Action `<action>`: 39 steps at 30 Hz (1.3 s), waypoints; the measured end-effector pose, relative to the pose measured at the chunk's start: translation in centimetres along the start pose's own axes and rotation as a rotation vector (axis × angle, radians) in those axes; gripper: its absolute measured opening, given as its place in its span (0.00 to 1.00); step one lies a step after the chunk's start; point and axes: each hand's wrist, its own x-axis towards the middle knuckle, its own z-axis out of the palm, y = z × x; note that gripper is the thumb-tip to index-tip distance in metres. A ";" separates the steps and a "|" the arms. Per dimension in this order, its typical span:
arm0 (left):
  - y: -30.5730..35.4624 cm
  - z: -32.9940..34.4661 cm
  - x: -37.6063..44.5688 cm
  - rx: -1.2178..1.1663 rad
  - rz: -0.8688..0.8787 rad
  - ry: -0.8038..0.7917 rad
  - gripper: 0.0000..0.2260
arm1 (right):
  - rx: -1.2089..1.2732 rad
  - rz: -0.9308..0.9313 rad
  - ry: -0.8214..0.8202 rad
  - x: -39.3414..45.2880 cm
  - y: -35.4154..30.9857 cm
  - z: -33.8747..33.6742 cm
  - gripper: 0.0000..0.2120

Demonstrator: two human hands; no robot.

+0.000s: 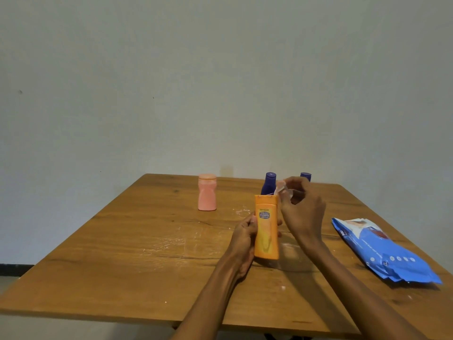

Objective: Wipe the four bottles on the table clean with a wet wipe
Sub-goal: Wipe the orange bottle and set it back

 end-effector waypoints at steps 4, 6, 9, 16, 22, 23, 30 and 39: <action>0.0 0.0 0.0 0.017 -0.037 -0.003 0.17 | 0.177 0.192 -0.029 0.6 0.2 0.0 0.10; 0.0 0.0 0.1 0.017 -0.049 0.004 0.17 | 0.331 0.321 -0.102 0.7 0.5 0.2 0.13; 0.1 0.0 -0.1 -0.056 -0.072 0.020 0.14 | 0.457 0.417 -0.200 0.5 0.7 0.3 0.16; 0.2 -0.2 0.0 -0.187 -0.112 0.069 0.31 | 0.184 0.195 -0.362 -2.0 0.2 -0.8 0.13; 0.4 -0.2 -0.3 -0.179 -0.054 -0.031 0.41 | 0.176 0.206 -0.383 -4.1 0.6 -0.6 0.13; 0.5 -0.1 -0.4 -0.179 -0.060 -0.033 0.40 | 0.188 0.219 -0.356 -3.9 0.5 -0.5 0.14; 0.7 0.2 -0.4 -0.193 -0.103 -0.034 0.34 | 0.152 0.179 -0.176 -1.1 -0.3 -0.2 0.13; 0.7 0.0 -0.5 -0.124 -0.079 -0.008 0.25 | -0.013 -0.201 -0.331 -3.4 -0.1 -0.8 0.15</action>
